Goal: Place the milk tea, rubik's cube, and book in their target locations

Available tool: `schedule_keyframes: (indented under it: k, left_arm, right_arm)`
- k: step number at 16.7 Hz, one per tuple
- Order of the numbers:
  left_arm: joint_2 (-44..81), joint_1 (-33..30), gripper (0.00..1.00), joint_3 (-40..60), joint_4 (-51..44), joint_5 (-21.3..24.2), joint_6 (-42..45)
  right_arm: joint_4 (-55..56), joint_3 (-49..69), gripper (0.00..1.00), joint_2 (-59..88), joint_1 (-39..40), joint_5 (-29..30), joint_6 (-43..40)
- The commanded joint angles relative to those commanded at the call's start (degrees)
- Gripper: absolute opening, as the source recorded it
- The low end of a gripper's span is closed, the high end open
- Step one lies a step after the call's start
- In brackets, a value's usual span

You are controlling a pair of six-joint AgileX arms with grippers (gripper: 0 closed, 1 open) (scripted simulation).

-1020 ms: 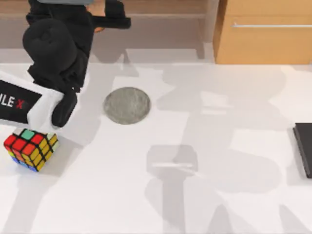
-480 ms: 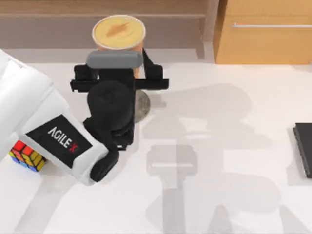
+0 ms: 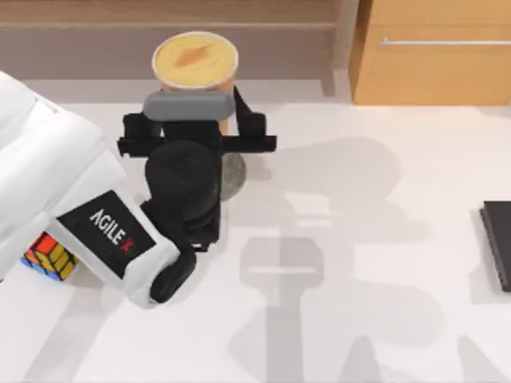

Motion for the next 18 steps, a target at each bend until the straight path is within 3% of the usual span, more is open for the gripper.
schedule_keyframes:
  k: [9, 18]
  left_arm:
    - [4.1, -0.1, 0.0, -0.1, 3.6, 0.0, -0.1]
    - [4.1, -0.1, 0.68, -0.1, 3.6, 0.0, -0.1]
  right_arm:
    - [0.0, 0.0, 1.0, 0.0, 0.0, 0.0, 0.0]
    - [0.0, 0.0, 1.0, 0.0, 0.0, 0.0, 0.0]
